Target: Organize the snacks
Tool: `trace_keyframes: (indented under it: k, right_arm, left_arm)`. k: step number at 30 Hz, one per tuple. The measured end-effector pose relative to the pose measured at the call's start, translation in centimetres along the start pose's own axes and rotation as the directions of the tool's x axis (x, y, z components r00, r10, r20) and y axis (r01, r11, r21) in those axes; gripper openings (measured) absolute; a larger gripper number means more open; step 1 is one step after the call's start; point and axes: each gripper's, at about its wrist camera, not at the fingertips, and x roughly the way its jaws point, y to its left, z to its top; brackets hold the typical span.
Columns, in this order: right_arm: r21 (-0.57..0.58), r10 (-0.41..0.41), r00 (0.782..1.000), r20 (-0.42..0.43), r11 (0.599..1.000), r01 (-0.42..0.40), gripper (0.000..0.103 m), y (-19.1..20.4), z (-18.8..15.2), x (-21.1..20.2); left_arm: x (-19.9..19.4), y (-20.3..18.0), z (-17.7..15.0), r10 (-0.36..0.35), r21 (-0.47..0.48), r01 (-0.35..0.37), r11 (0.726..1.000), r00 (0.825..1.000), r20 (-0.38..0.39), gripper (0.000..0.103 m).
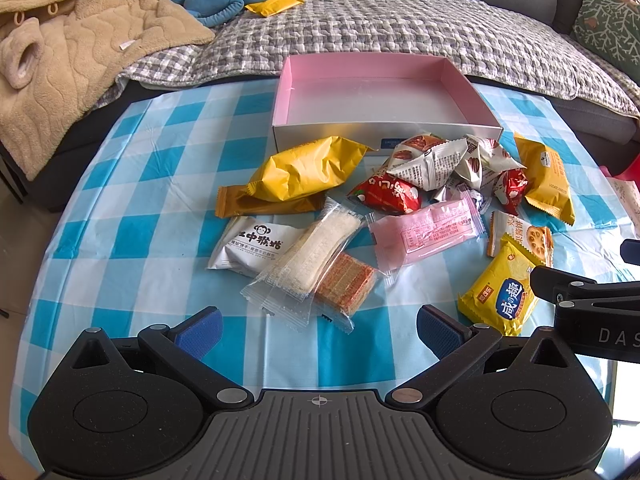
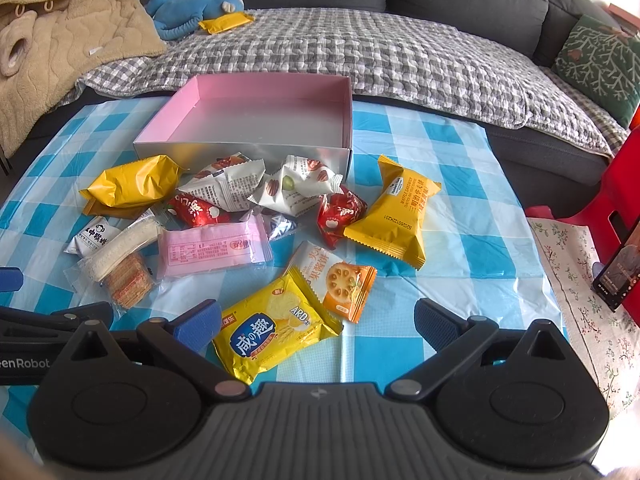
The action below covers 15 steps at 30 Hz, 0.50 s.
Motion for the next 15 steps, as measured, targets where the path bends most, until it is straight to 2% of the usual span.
trace_keyframes:
  k: [15]
  right_arm:
    - [0.008,0.028,0.999,-0.037,1.0,-0.028,0.103,-0.28,0.45,0.74]
  left_arm:
    - [0.6,0.05,0.13,0.045,0.033,-0.045,0.998,0.999,0.007,0.103]
